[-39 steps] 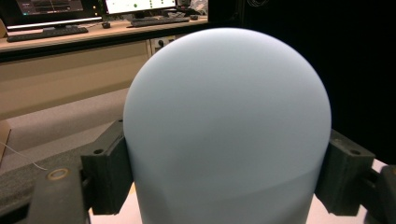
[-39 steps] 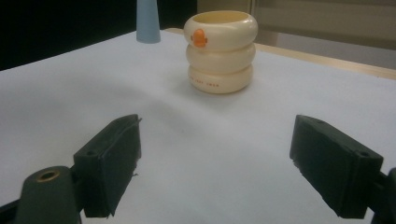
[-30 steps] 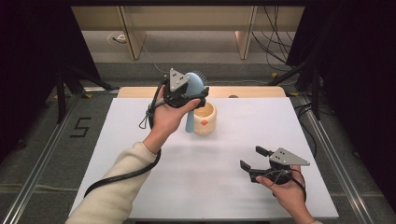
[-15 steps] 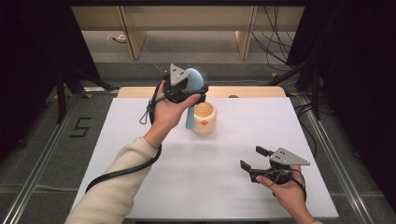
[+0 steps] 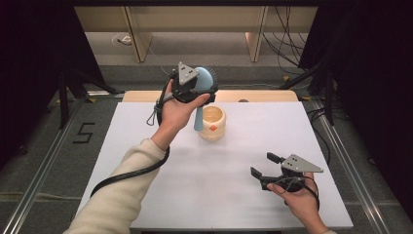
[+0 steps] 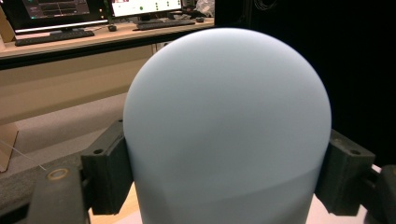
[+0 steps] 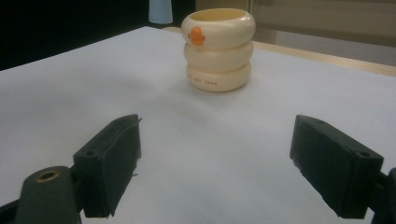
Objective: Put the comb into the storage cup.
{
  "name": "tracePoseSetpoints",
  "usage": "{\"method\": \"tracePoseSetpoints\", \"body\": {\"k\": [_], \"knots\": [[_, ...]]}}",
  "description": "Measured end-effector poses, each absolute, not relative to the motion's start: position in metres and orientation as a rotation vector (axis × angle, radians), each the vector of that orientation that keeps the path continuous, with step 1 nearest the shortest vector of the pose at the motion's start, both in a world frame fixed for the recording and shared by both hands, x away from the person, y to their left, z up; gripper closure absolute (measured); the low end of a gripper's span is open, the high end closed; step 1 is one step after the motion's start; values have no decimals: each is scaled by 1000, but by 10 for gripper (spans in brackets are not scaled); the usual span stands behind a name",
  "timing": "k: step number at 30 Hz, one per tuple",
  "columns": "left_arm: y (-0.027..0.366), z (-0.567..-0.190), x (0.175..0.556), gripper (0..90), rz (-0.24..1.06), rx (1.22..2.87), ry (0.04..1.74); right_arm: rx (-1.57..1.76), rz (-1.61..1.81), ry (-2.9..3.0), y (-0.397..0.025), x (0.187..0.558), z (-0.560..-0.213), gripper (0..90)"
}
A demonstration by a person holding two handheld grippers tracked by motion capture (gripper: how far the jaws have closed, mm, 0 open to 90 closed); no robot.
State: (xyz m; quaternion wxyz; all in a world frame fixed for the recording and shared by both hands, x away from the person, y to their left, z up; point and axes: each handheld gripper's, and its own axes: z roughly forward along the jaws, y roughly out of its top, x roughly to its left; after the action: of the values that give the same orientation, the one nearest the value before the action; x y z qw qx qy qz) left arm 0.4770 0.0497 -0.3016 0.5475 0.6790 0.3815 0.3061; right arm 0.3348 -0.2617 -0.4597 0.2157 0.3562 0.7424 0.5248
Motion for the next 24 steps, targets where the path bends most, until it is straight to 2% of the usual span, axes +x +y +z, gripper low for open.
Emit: {"method": "tracePoseSetpoints", "body": {"k": [24], "knots": [[47,-298,486,195,727,1571,902,998,1457,2058,-262,335,-460,173]]}}
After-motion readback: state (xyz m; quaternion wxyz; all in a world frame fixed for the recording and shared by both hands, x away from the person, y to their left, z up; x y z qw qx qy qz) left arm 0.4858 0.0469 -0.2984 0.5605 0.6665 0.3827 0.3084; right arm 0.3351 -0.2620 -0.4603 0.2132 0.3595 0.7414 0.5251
